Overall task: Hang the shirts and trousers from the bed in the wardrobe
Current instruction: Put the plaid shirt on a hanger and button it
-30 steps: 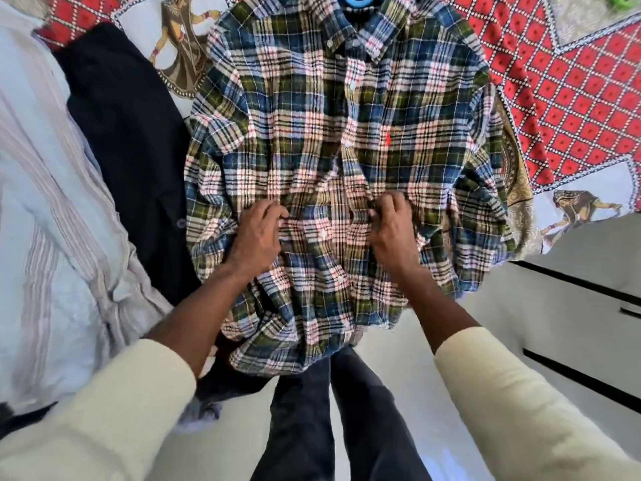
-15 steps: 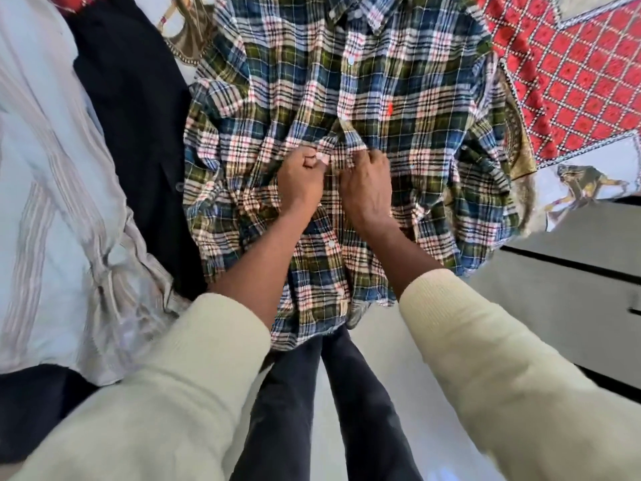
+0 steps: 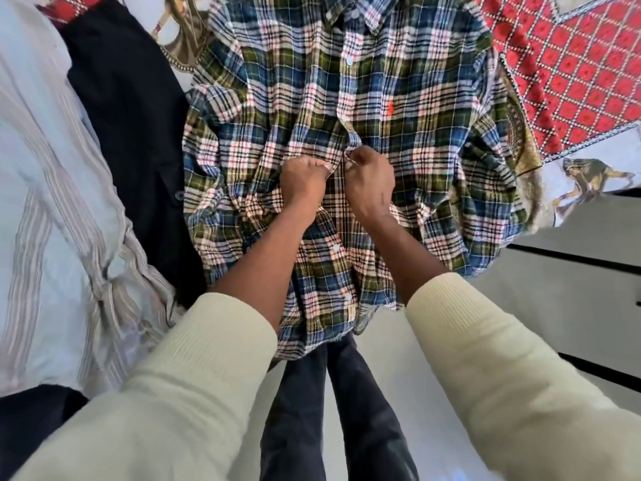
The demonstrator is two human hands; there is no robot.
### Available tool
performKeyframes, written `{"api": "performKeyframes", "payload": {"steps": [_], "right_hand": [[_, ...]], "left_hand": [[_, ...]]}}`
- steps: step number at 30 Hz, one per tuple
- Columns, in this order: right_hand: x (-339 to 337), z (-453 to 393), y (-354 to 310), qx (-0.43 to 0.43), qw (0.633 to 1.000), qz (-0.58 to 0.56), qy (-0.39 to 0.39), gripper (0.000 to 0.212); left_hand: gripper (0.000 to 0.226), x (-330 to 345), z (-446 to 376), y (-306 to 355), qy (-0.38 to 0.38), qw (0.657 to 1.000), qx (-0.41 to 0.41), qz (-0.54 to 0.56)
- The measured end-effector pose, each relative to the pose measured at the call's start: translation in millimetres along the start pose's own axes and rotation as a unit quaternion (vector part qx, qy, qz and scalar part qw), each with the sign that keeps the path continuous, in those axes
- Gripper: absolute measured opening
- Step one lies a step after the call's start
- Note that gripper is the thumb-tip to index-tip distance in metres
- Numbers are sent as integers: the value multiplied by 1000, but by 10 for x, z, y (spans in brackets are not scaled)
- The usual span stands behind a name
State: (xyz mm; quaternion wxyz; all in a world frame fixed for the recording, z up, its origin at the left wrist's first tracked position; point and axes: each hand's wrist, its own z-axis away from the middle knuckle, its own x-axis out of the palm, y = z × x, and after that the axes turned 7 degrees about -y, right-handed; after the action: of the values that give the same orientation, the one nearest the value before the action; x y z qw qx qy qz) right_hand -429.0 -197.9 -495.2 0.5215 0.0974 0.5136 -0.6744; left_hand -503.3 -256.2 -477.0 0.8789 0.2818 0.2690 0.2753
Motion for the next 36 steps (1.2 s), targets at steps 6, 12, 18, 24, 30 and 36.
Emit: {"api": "performKeyframes", "payload": {"steps": [6,12,18,24,30,36], "right_hand": [[-31,95,-9,122,949,-282,-72,31],[-4,120,-69,149,920,-352,-91,31],[-6,102,-41,169,883,-429,-90,26],[3,137,-5,150,885,-430,-94,19],[53,106,-38,159,891,-417,-80,20],[-6,121,9,164,873,-446,-105,14]], "left_hand": [[15,8,73,32,-14,992,-59,109],[10,13,84,-29,-11,984,-83,160],[7,72,84,-76,19,989,-60,135],[3,168,103,-89,51,986,-69,141],[14,81,81,-105,0,984,-78,162],[14,106,71,-62,18,982,-84,169]]}}
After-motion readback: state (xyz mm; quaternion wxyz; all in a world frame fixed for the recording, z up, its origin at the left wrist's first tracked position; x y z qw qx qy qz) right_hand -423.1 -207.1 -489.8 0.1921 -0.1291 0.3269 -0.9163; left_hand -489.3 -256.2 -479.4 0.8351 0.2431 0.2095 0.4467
